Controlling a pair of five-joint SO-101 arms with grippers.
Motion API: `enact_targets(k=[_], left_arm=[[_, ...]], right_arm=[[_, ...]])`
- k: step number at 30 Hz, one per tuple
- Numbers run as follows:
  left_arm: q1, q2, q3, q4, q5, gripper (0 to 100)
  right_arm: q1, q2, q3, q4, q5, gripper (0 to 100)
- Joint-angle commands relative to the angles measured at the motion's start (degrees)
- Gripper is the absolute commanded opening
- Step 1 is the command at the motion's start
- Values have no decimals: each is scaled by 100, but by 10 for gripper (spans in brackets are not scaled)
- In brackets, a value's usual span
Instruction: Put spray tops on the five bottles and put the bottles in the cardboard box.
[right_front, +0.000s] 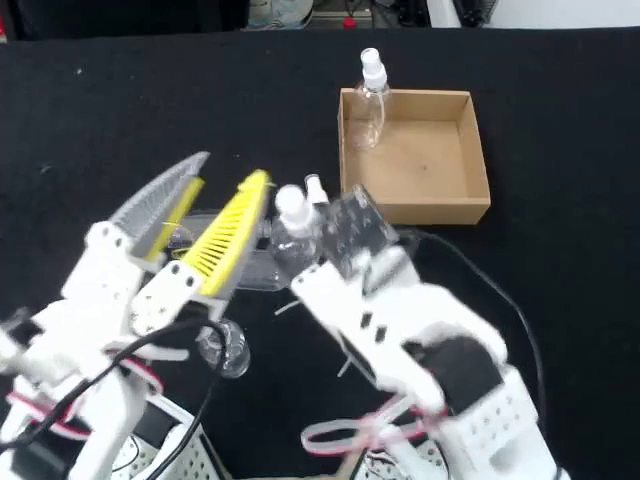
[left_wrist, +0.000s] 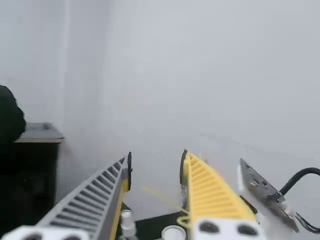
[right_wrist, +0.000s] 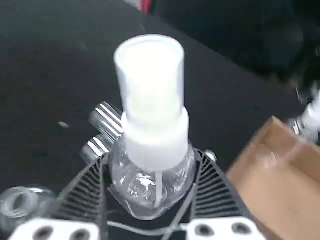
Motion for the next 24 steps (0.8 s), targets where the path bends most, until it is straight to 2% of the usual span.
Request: enact_targets(k=[1, 4, 7, 10, 15, 24], left_arm=[[-1042, -70, -488, 756, -545, 177], [-2035, -220, -110, 1442, -659, 177], [-2941, -492, 620, 1503, -642, 177], [-3556, -949, 1341, 1503, -642, 177], [-3626, -1793, 2264, 1503, -633, 177], [-3626, -1574, 3231, 1055, -554, 177]], right_arm=[[747, 523, -796, 123, -70, 49], [1503, 866, -1358, 396, -211, 49], [2453, 1200, -1692, 281, -211, 49], [3191, 1648, -1684, -352, -211, 49], [3754, 2756, -1701, -1556, -229, 49], [3771, 4725, -1701, -3903, -211, 48]])
